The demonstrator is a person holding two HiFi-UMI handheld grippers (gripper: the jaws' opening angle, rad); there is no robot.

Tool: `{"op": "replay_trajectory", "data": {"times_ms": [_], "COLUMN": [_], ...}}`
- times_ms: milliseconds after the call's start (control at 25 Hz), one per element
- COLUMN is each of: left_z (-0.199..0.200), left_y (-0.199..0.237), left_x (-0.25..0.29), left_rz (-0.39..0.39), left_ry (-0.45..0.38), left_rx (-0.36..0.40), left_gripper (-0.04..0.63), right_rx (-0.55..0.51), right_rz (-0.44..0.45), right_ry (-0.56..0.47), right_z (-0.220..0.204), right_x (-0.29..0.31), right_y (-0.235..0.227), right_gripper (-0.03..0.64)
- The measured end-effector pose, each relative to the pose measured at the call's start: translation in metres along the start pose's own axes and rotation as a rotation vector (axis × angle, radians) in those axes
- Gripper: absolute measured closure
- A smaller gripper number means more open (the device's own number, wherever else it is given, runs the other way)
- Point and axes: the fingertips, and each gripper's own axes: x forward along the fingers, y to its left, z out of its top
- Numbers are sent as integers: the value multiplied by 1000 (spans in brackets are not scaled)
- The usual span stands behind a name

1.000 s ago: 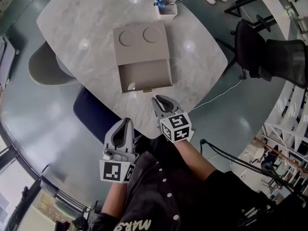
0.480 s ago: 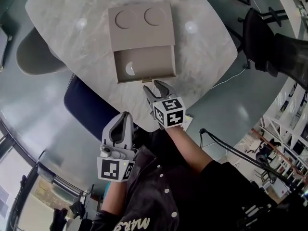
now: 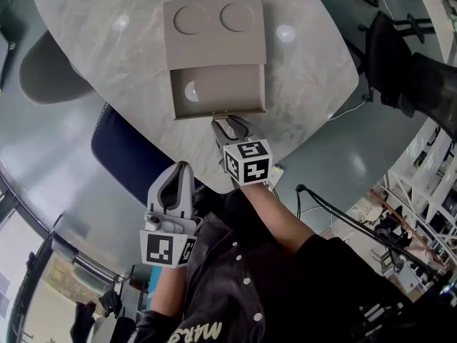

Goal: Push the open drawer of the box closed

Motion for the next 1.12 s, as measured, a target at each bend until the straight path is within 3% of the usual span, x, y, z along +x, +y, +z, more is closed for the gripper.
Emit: {"op": "replay_trajectory", "data": {"times_ms": [600,1120], "left_z": [3,2], "left_y": [3,9], "left_x": [4,16], "left_rz": [5,21], "left_ry": [-2,14], "left_rx": [-2,-14], "left_gripper": [571,571], "right_rx": [7,0], "right_rz": [-2,-15], "right_ry": [-8,-38], "right_z": [10,47], "right_x": [-5,11], "right_y": [2,-8], "right_gripper": [486,488]}}
